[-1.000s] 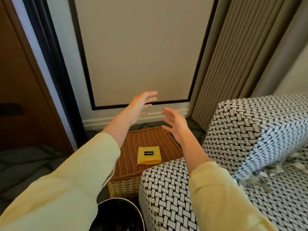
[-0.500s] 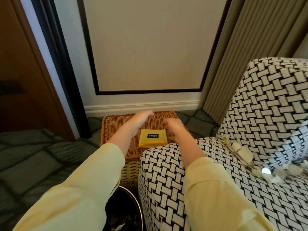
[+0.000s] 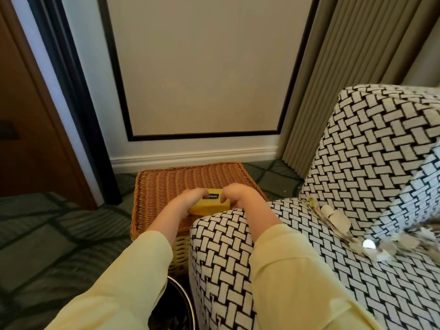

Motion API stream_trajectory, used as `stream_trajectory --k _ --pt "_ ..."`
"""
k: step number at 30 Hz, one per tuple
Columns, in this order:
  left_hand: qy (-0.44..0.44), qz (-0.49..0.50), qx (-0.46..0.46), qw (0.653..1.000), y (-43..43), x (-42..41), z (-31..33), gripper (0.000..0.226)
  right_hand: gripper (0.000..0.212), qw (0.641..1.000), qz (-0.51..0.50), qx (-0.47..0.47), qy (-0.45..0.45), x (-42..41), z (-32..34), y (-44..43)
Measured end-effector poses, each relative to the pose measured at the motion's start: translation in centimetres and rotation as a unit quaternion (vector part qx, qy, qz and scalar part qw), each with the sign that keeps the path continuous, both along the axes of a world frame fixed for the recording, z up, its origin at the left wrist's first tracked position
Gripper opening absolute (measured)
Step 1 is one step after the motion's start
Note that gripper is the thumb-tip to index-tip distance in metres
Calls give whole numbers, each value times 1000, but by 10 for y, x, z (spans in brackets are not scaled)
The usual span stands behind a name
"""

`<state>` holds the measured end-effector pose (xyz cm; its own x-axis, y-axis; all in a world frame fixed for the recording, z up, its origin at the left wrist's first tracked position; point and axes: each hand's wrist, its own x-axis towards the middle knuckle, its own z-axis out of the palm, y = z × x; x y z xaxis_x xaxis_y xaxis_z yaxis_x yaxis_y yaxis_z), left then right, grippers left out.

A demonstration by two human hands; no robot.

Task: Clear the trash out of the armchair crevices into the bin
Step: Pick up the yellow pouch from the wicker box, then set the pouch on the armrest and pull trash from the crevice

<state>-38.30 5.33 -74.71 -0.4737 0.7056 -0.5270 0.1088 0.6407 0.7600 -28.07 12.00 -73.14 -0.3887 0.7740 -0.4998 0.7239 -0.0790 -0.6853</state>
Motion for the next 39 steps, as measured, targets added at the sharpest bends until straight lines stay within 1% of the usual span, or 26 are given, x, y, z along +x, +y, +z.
stream_trajectory --k 2,3,5,6,8,11,13,15,16,18,20,23,25,28,30,32,33,36,37,39 --pt "-21 21 22 999 -7 -3 2 60 43 999 -31 20 33 2 3 -5" --pt "-31 29 39 998 -11 -5 7 57 44 996 -51 32 59 3 6 -8" --pt "-30 35 84 995 -11 -6 19 57 49 992 -58 61 96 3 6 -11" --pt "-21 36 109 993 -13 -3 26 57 48 990 -56 77 109 4 6 -14" --pt "6 31 145 989 -15 3 39 53 41 980 -73 119 140 7 6 -18" --pt "58 12 171 983 -20 16 55 40 32 949 -148 211 181 20 13 -24" --pt "64 3 188 980 -25 24 68 34 30 920 -223 213 242 39 22 -28" --pt "65 9 214 975 -28 32 84 27 31 901 -251 208 287 61 31 -29" --pt "68 12 226 972 -29 40 93 24 32 900 -245 208 295 74 37 -30" --pt "75 1 243 967 -31 54 108 18 30 908 -217 182 308 93 46 -37" --pt "72 -26 248 966 -27 77 117 13 27 917 -183 179 305 115 51 -48" --pt "73 -89 247 962 -19 119 118 8 30 930 -123 187 291 152 51 -66" --pt "92 -140 242 956 -13 146 112 14 32 941 -86 192 265 174 49 -76" --pt "115 -211 228 943 -4 175 99 18 38 948 -55 215 230 199 49 -85" --pt "128 -256 212 934 -3 186 89 22 37 953 -26 214 212 212 49 -90" --pt "150 -288 202 924 -4 192 81 24 35 963 13 210 168 224 49 -92" --pt "158 -295 200 921 -4 194 78 23 37 967 34 209 143 229 49 -94" --pt "178 -282 193 923 -2 191 71 22 52 967 87 218 95 240 55 -98" --pt "178 -268 191 927 -1 189 68 22 55 964 89 242 71 242 59 -98" --pt "171 -242 186 937 2 185 63 22 52 947 45 318 8 247 66 -96"
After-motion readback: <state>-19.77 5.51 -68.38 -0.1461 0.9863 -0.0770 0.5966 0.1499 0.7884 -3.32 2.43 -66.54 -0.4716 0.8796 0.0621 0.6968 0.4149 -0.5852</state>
